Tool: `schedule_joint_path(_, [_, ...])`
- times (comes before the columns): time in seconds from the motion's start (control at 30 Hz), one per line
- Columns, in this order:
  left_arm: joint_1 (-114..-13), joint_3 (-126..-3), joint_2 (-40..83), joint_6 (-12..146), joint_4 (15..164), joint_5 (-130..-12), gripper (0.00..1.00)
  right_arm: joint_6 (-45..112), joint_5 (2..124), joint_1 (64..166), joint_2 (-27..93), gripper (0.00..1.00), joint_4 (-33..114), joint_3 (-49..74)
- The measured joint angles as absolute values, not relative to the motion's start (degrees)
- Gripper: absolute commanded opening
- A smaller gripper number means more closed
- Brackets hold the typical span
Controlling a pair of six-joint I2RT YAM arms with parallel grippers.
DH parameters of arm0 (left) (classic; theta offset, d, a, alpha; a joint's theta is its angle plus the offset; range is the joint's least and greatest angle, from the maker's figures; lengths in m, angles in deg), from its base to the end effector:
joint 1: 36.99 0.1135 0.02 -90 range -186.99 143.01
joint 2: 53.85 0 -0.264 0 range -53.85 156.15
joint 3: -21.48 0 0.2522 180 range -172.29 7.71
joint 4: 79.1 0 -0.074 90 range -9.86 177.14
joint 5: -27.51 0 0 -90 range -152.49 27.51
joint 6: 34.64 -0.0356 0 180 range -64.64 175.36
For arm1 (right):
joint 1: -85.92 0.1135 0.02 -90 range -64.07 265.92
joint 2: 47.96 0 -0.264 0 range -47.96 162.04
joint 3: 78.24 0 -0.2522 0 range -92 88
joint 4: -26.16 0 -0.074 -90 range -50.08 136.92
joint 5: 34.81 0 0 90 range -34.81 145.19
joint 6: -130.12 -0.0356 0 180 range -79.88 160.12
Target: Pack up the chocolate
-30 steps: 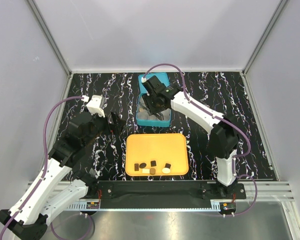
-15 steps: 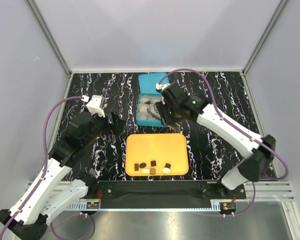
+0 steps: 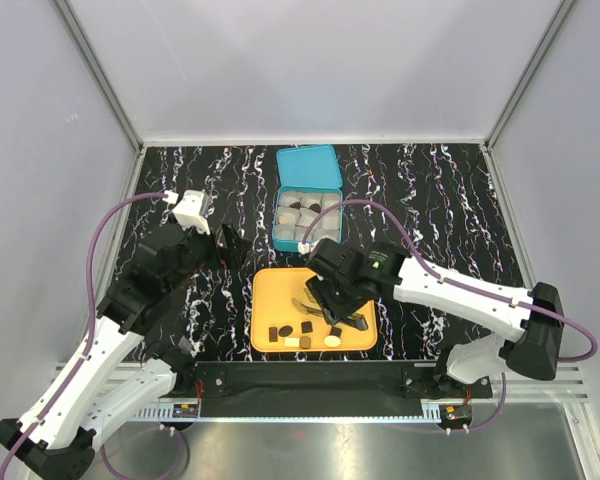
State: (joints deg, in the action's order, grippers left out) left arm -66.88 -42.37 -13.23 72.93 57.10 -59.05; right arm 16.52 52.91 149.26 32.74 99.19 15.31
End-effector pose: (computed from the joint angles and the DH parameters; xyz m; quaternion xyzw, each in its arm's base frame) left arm 0.1345 -0.0749 0.3464 0.0712 0.8187 -0.2065 0.5310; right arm 0.1227 0.2412 0.2982 -0.3295 0.9232 0.1213 0.1563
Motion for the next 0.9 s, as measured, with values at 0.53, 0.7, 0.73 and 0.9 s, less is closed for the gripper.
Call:
schedule_joint_path(0.53, [-66.9, -42.4, -13.2, 72.9, 57.1, -59.0, 0.99, 8.0, 52.9, 154.0, 29.4, 0.51, 99.8, 18.6])
schedule_joint_path(0.7, [-66.9, -42.4, -13.2, 72.9, 57.1, -59.0, 0.99, 6.7, 53.0, 155.0, 30.1, 0.51, 99.8, 18.6])
schedule_joint_path(0.73, [-66.9, -42.4, -13.2, 72.9, 57.1, -59.0, 0.99, 6.4, 53.0, 155.3, 30.4, 0.51, 99.8, 18.6])
schedule_joint_path(0.9, [-66.9, -42.4, -13.2, 72.9, 57.1, -59.0, 0.99, 4.9, 53.3, 156.3, 31.1, 0.52, 99.8, 18.6])
